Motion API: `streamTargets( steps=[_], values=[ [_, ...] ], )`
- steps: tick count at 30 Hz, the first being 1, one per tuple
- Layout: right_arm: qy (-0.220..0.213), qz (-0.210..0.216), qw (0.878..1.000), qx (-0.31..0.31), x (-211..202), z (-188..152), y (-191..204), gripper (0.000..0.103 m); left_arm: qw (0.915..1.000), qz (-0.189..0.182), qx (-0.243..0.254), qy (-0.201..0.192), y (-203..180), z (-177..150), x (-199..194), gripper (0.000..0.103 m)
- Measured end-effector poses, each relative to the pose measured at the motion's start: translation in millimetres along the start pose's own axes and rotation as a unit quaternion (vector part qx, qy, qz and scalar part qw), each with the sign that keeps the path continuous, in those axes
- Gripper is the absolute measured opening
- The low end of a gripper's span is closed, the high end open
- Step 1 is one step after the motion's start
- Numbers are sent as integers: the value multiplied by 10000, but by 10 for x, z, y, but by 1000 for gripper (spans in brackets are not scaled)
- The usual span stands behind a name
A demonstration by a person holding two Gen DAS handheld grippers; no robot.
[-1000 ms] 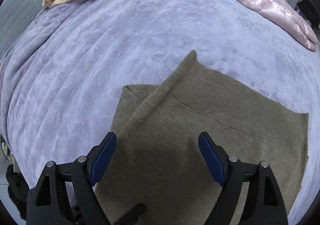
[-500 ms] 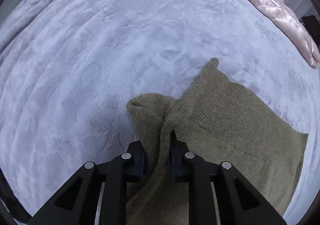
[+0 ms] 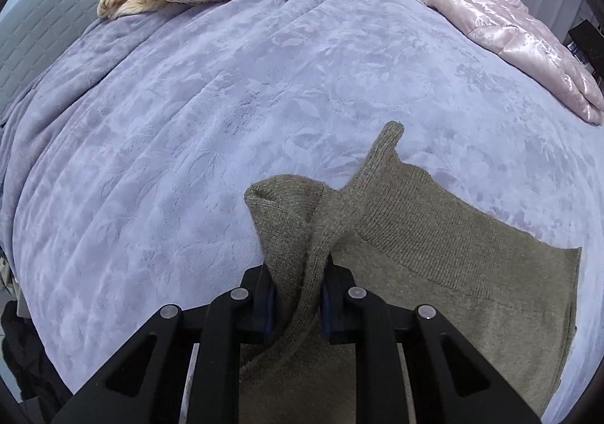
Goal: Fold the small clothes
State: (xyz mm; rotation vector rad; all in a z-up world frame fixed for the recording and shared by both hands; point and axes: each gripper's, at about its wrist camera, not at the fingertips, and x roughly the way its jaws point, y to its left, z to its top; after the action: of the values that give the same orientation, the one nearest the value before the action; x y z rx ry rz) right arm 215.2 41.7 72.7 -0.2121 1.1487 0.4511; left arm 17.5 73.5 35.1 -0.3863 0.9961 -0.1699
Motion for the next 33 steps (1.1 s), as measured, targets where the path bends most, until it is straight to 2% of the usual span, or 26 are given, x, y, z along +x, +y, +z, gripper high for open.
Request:
streamTargets(
  steps=[10,13,16,24,27,33],
  values=[
    [-388,280,9984,311,-439,-152,-465,20,9993,110,350,23,-453,51,-63,21],
    [-473,346,9974,420,-527,-212,-625,20,9981,297,539,5,-628,62,-59,21],
    [-553,406,9966,466,-599,-252,-749,20,9943,627,862,-27,-824,46,-49,21],
    [-850,544,9946,222,-805,-341,-974,20,9839,906,1538,4,-1308,-4,5,21],
    [-822,648,9942,246,-857,-401,-1199,20,9797,1000,1737,80,-1389,-58,-27,21],
    [-624,905,9925,535,-871,-522,-1819,20,9703,1114,2131,273,-1890,-80,132,21]
  ],
)
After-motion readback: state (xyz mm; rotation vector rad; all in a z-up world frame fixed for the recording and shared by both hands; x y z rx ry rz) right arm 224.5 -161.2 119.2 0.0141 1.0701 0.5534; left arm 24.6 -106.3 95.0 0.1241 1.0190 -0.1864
